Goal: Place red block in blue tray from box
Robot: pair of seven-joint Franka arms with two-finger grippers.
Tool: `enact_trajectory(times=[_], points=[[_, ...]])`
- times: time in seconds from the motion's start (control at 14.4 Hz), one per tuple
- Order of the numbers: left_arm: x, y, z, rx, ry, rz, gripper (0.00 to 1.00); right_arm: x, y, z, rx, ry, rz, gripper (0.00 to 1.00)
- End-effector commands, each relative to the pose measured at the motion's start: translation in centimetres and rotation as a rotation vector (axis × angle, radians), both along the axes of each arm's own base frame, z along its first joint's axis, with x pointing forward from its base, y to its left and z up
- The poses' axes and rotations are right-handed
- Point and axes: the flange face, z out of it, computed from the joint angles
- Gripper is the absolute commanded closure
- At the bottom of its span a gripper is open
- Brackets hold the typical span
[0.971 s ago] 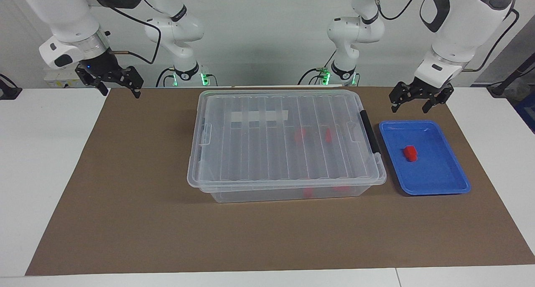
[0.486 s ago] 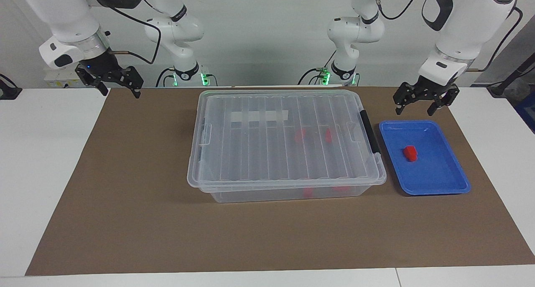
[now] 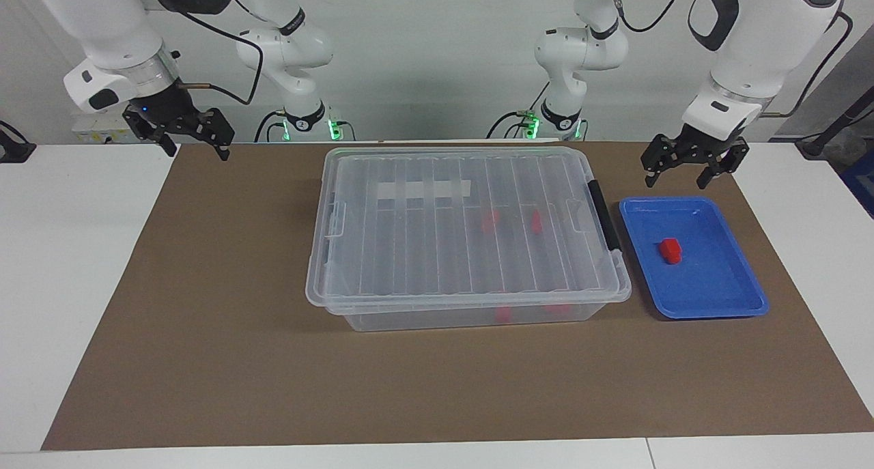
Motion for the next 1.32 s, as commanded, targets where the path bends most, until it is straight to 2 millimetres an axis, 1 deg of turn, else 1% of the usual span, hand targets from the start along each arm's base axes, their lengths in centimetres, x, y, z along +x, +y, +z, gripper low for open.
enact_trajectory(times=[0.0,0.07,0.14,0.21,0.35,0.42,0.62,0.9,1.25], points=[[-1.8,0.6,1.5,-0.004,0.026,0.0,0.0,-0.1,-0.3,0.1,-0.001,-0.012,0.019,0.0],[-2.9,0.9,2.8,-0.006,0.014,0.003,0.0,-0.1,-0.3,0.0,-0.001,-0.017,0.019,0.0],[-3.6,1.5,3.2,-0.007,0.014,0.011,0.0,-0.1,-0.3,0.0,-0.002,-0.017,0.02,0.0],[-3.8,2.5,3.3,-0.007,0.015,0.026,0.0,-0.1,-0.3,0.0,-0.002,-0.017,0.019,0.0],[-3.5,2.0,3.5,-0.005,0.006,0.015,0.0,-0.1,-0.3,0.0,-0.002,-0.017,0.019,0.0],[-3.3,2.6,3.6,-0.005,-0.003,0.028,0.0,-0.1,-0.3,0.0,-0.002,-0.017,0.019,0.0],[-3.0,2.6,3.6,-0.004,-0.014,0.025,0.0,-0.1,-0.3,0.0,-0.002,-0.017,0.019,0.0],[-2.8,1.7,3.6,-0.004,-0.028,0.006,0.0,-0.1,-0.3,0.0,-0.001,-0.017,0.019,0.0],[-2.8,1.6,3.6,-0.004,-0.028,0.006,0.0,-0.1,-0.3,0.0,-0.001,-0.017,0.019,0.0]])
